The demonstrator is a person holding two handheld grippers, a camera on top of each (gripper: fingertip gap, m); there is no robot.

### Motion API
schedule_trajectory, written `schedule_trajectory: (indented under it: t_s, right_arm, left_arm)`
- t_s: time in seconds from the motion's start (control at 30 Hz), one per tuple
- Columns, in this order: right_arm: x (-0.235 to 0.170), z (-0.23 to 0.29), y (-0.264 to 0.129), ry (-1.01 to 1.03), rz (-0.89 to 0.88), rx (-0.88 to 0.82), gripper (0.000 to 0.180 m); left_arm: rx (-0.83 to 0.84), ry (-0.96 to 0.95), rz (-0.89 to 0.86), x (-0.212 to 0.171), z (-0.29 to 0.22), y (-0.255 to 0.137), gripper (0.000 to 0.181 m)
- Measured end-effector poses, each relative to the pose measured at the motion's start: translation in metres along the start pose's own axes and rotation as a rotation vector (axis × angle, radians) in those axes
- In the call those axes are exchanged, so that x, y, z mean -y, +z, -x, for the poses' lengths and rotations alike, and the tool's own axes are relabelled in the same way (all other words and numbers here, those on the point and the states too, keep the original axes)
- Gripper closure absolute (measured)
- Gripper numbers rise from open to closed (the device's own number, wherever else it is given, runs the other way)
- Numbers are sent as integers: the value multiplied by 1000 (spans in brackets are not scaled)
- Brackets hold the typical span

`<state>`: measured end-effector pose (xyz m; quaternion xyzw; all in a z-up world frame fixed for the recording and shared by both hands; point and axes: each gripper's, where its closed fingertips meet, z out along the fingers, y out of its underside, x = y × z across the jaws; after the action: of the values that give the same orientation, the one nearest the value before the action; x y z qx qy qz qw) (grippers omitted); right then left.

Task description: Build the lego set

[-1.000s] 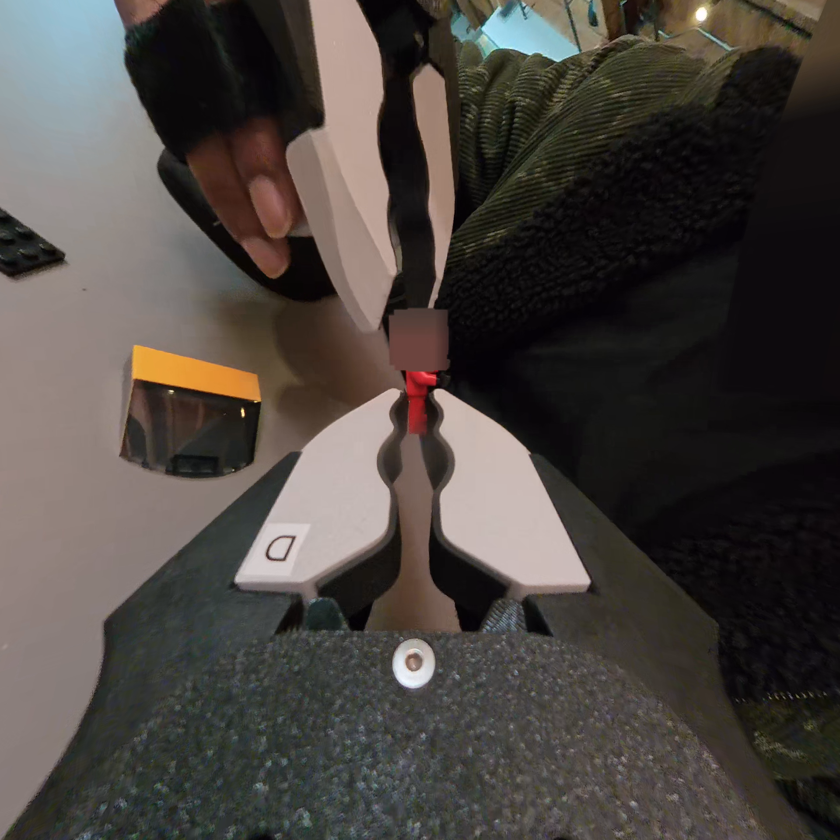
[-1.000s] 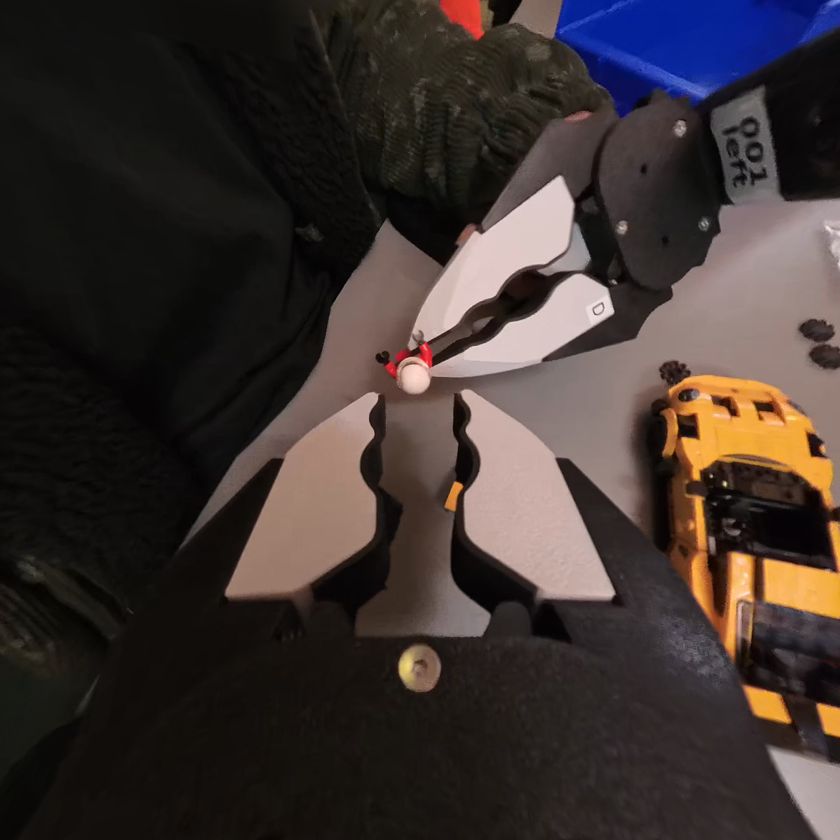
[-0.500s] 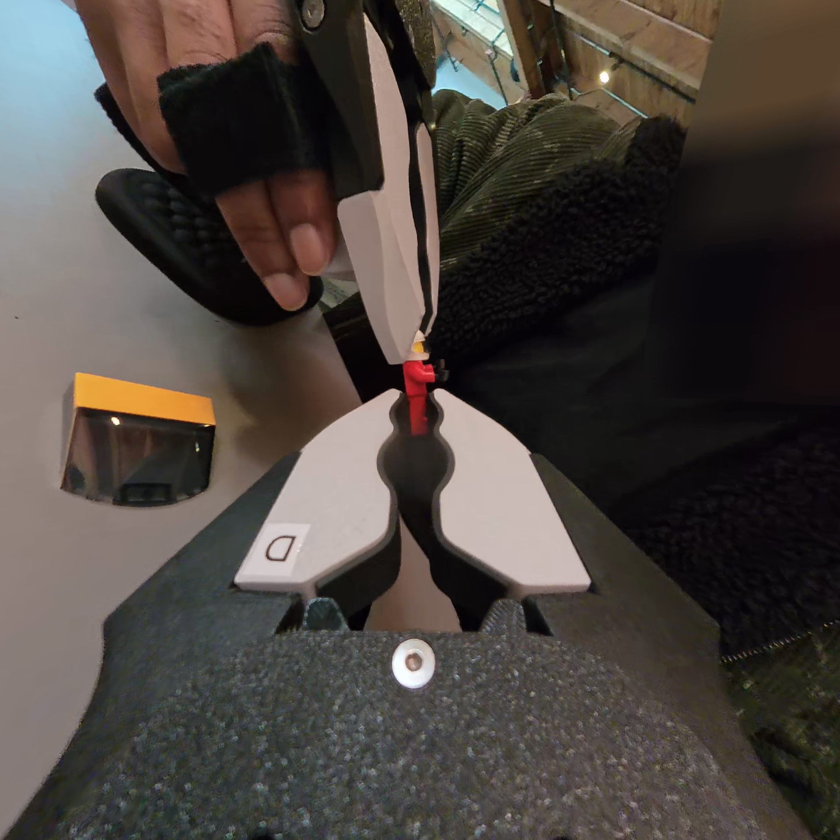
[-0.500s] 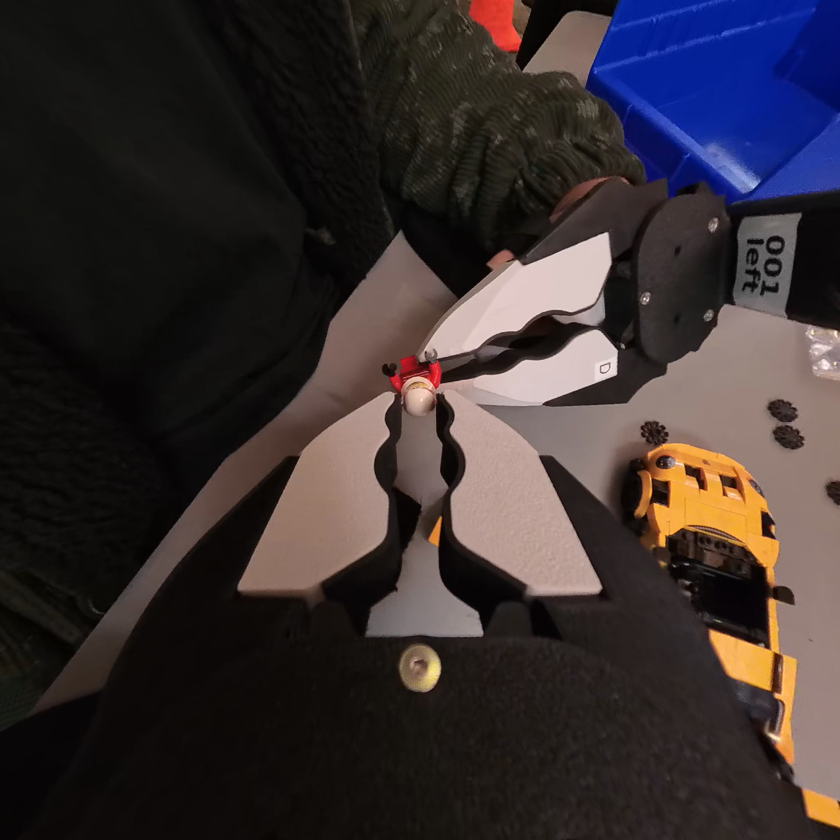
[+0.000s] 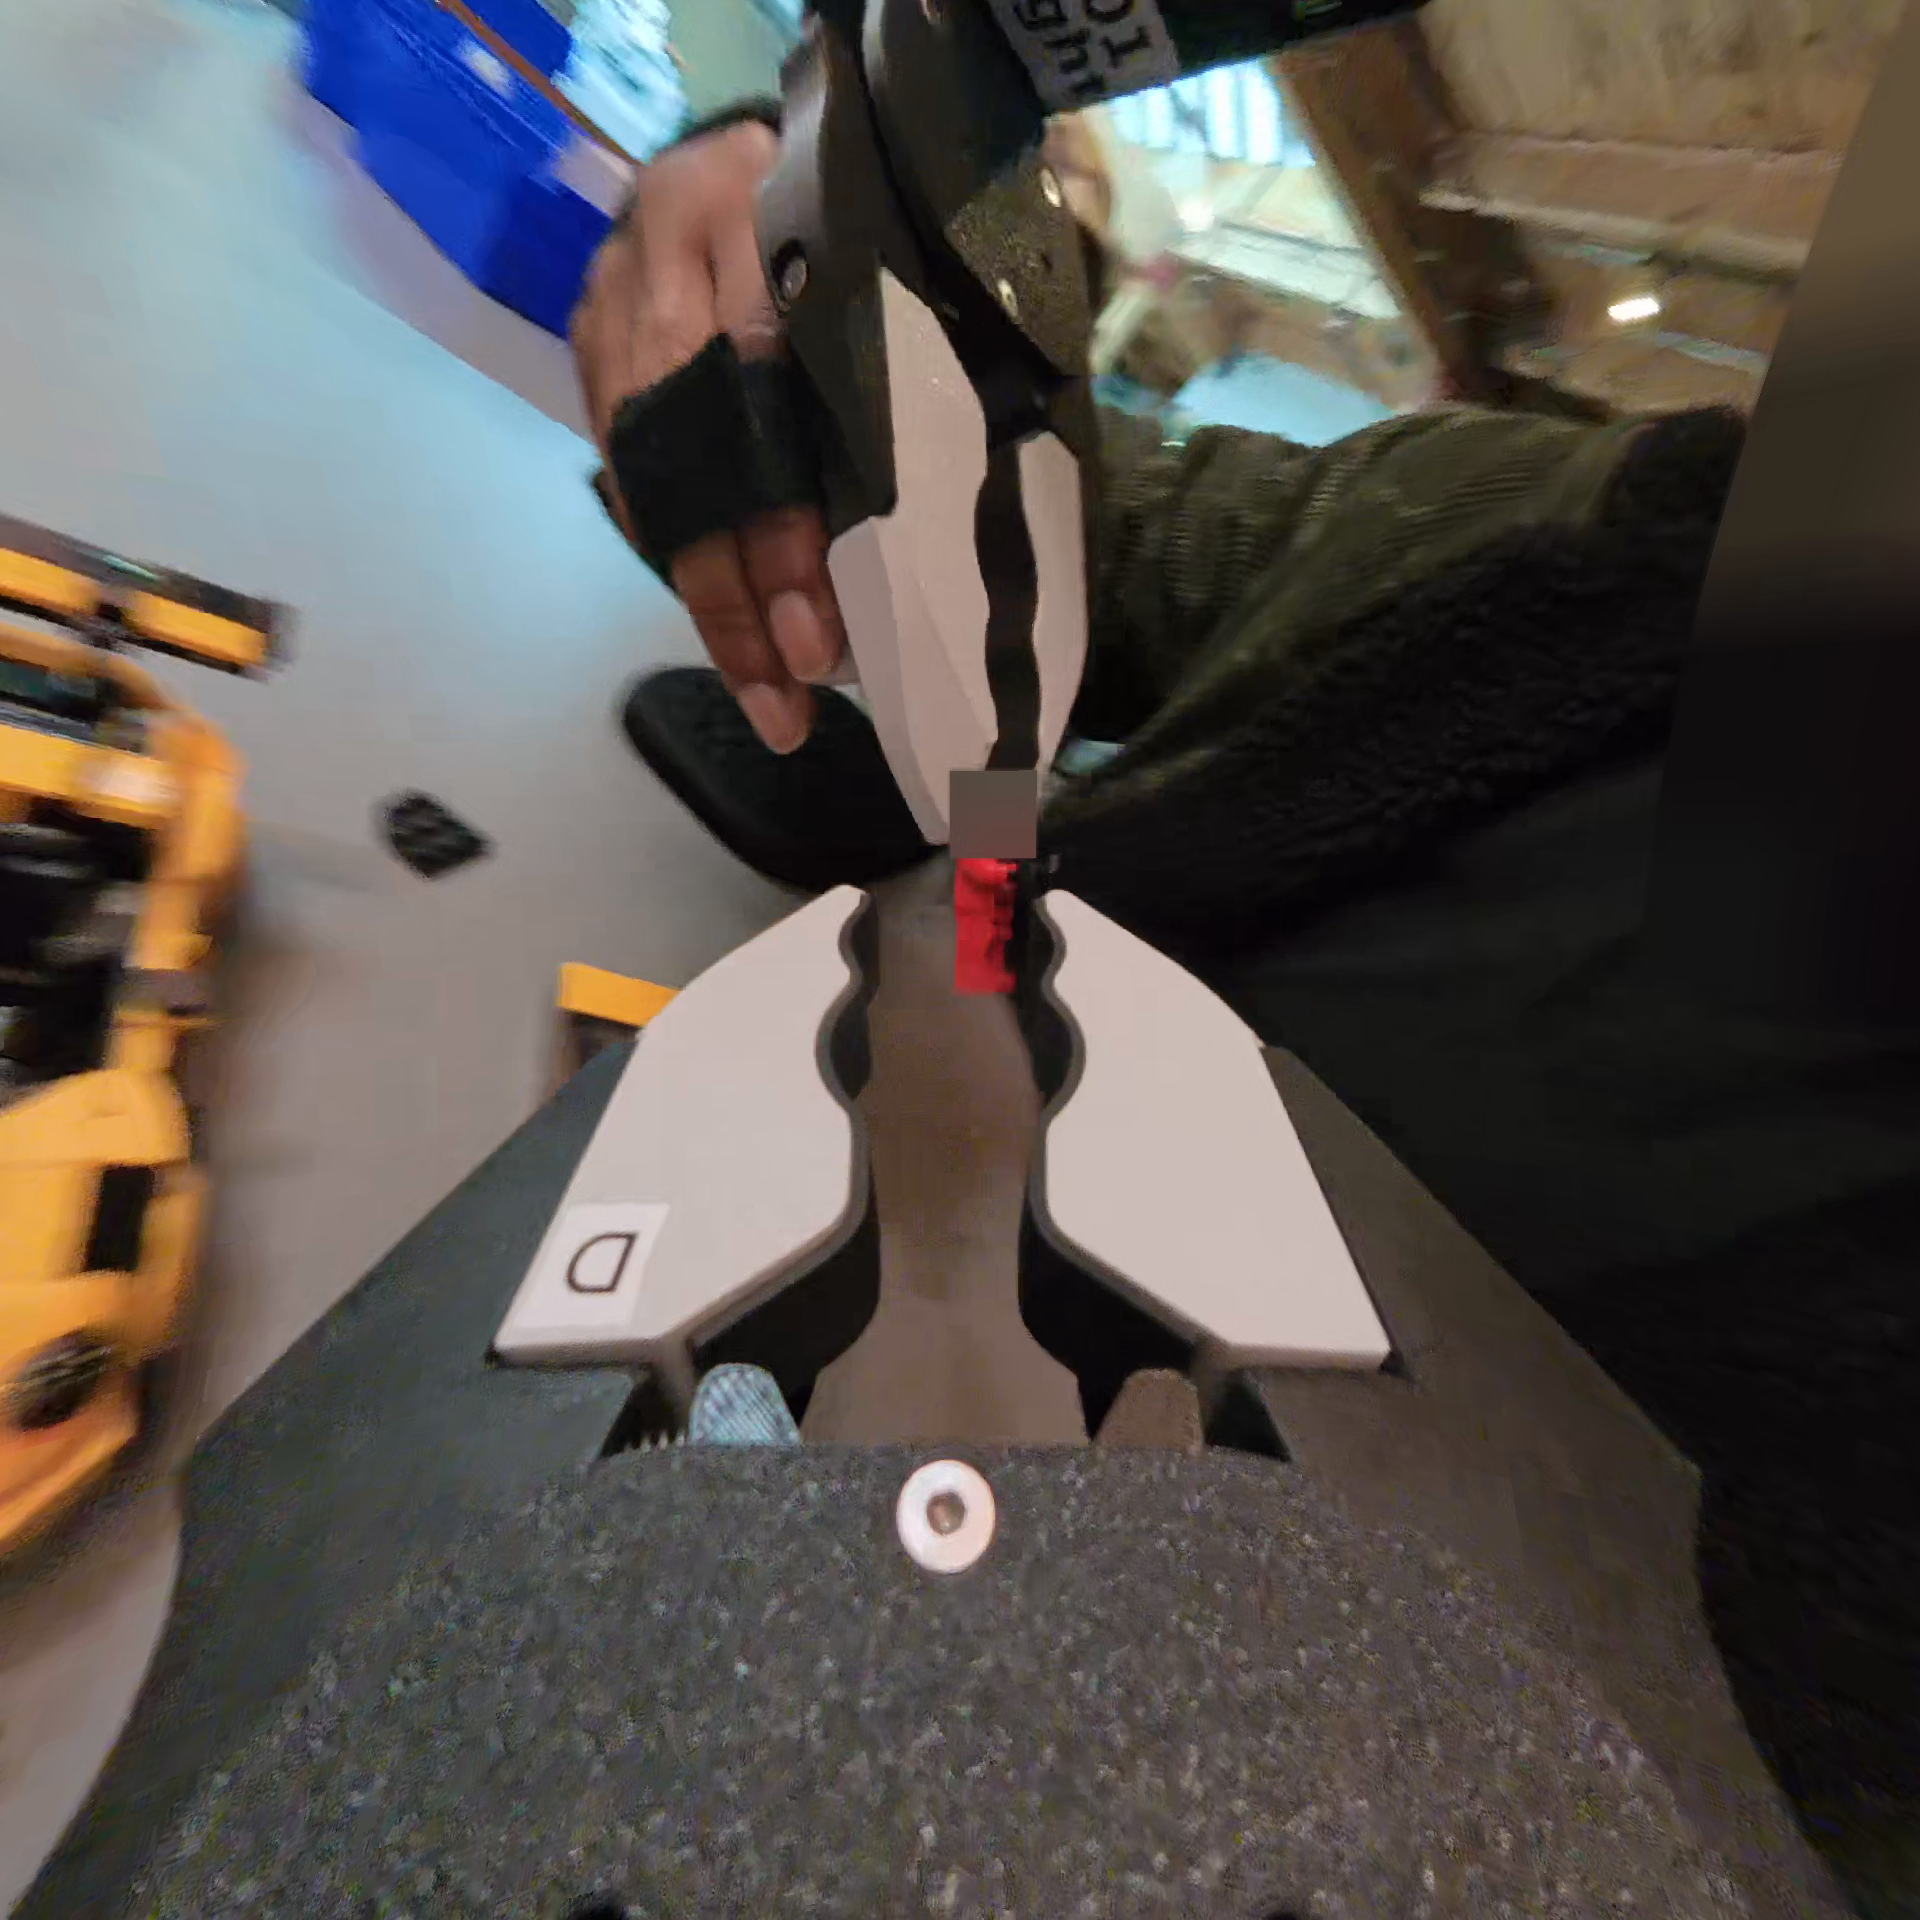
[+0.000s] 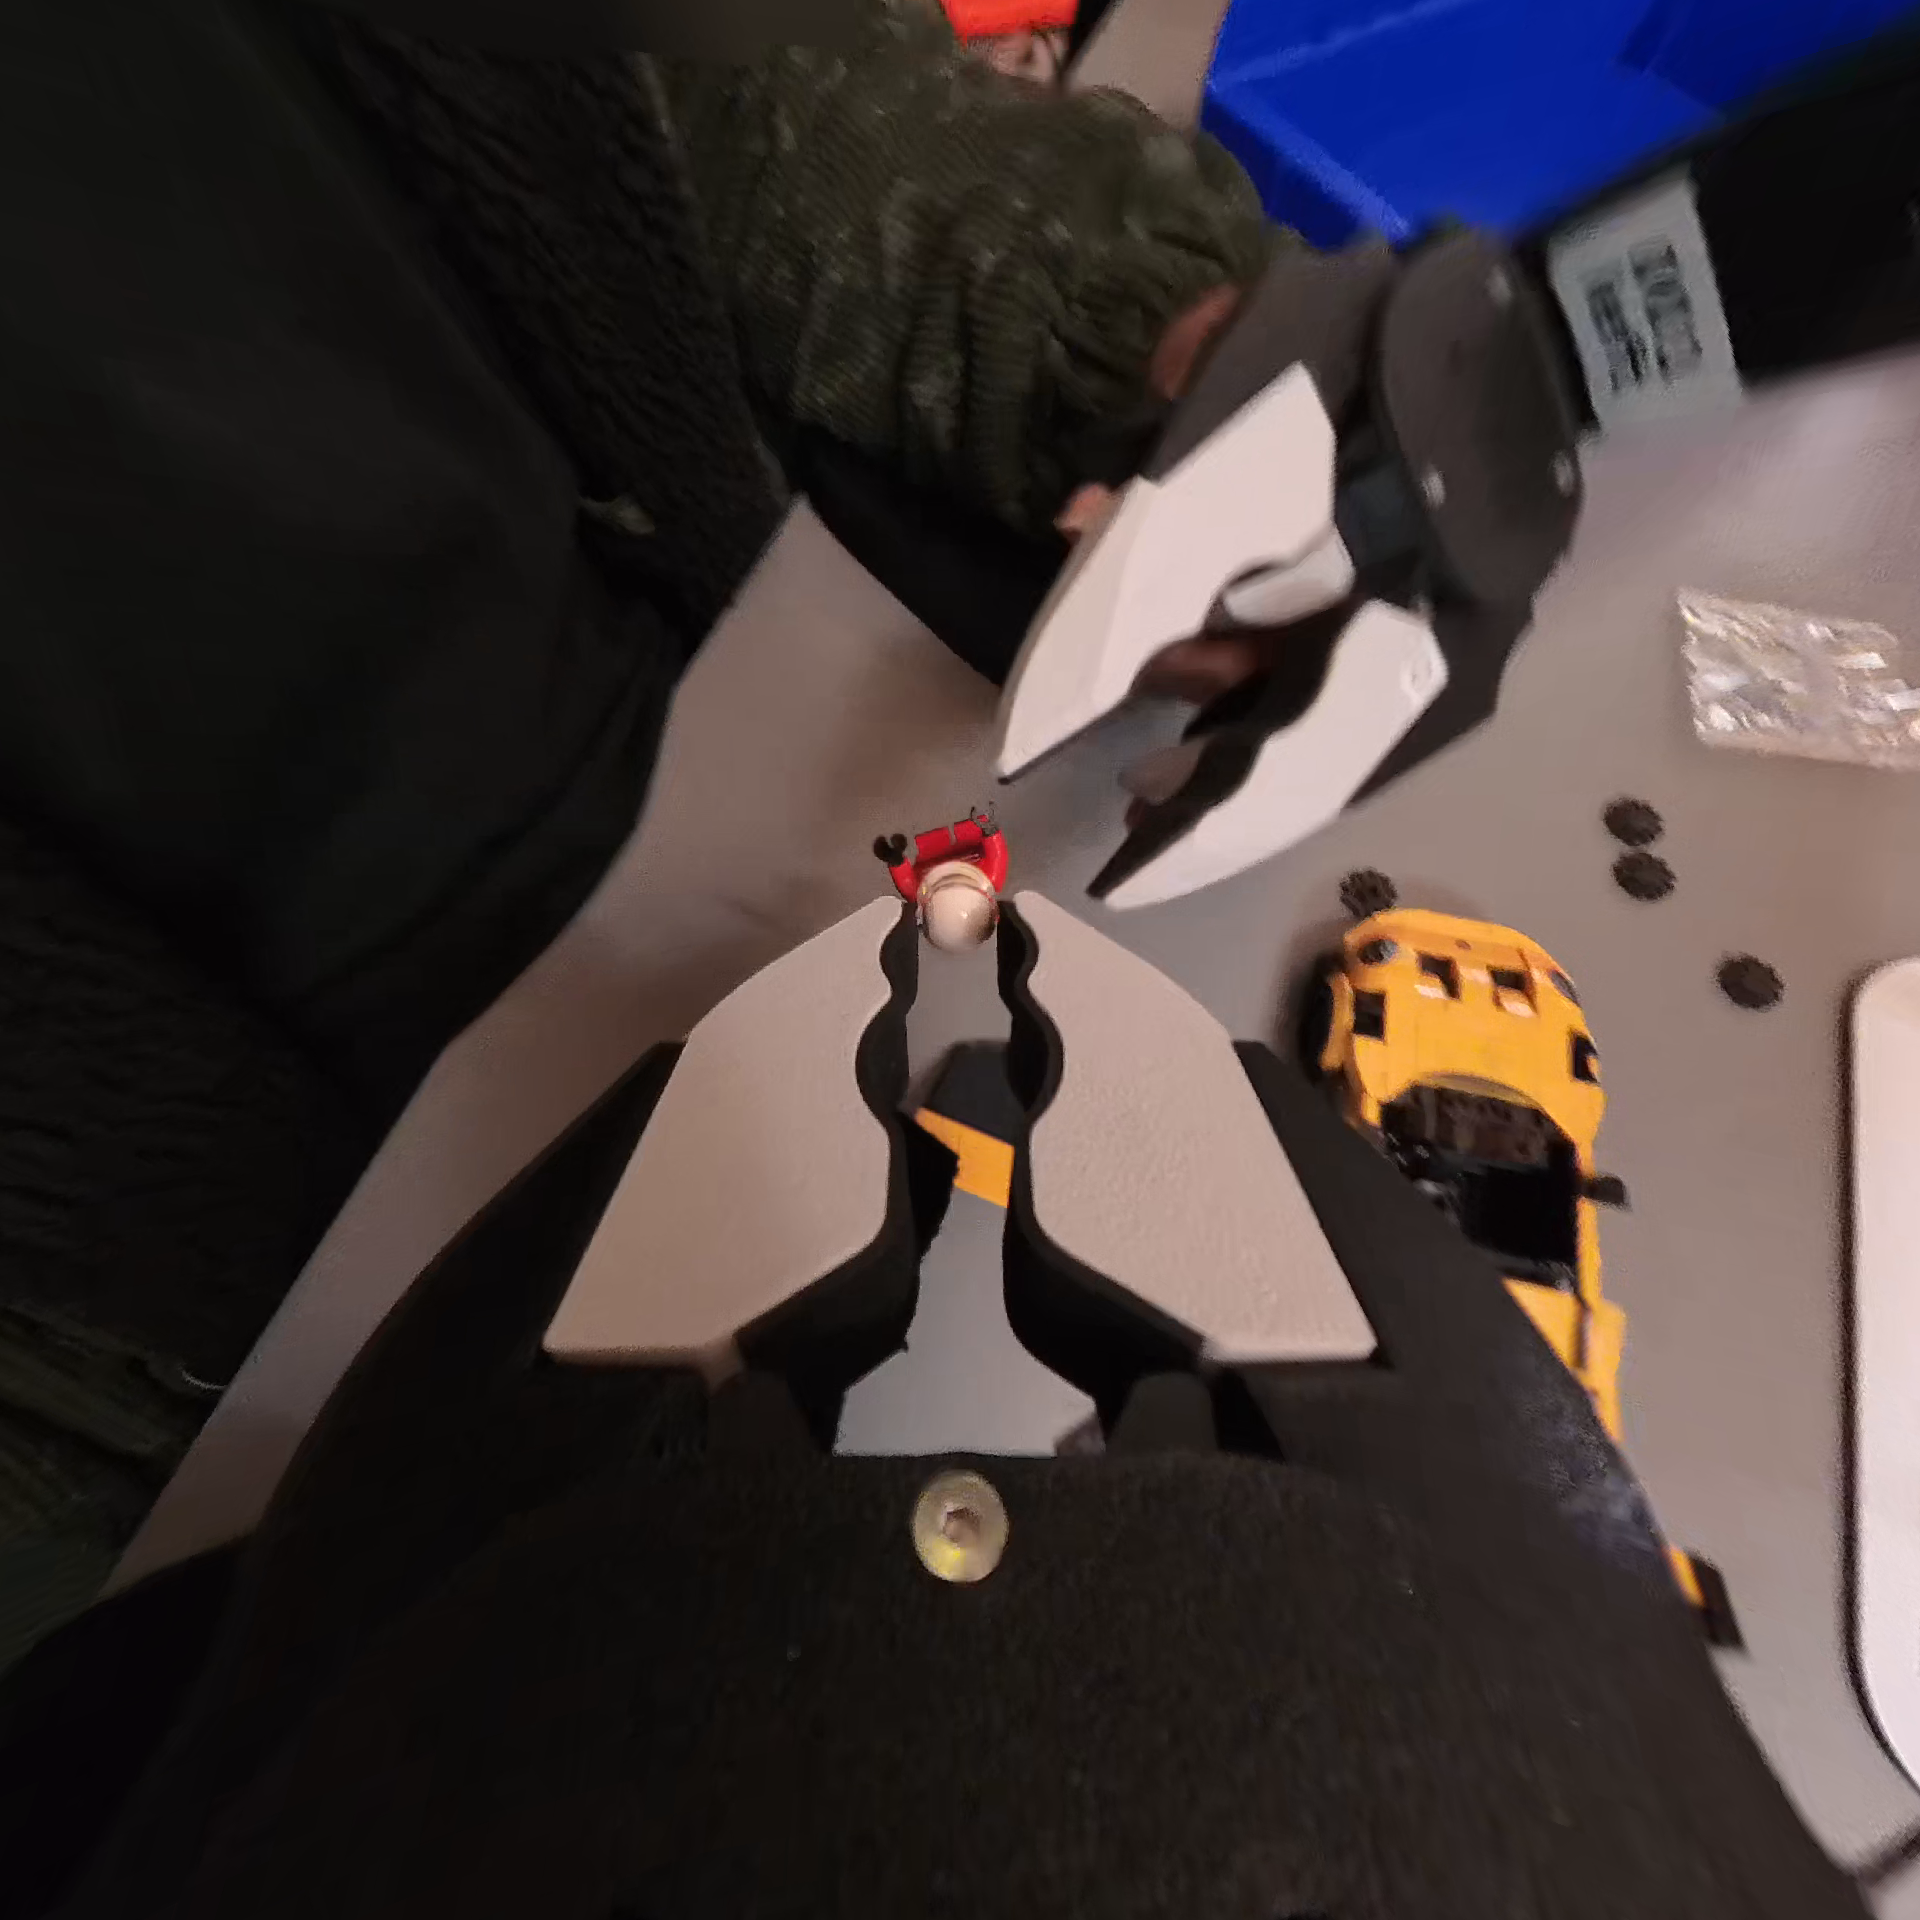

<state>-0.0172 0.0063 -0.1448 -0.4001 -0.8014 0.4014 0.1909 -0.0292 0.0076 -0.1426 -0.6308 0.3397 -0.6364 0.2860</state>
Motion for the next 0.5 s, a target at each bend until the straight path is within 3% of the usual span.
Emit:
schedule_trajectory:
  t_s: [0.23,0.37,0.5]
  right_arm:
    - [-39,-83,-24,262,281,-252,166]
    - [-49,-108,-22,345,400,-288,166]
    - [-52,-114,-15,381,449,-254,166]
  left_arm:
    - [634,262,-194,46,59,-68,163]
    - [733,250,-267,54,67,-91,166]
    - [740,234,-225,48,72,-90,166]
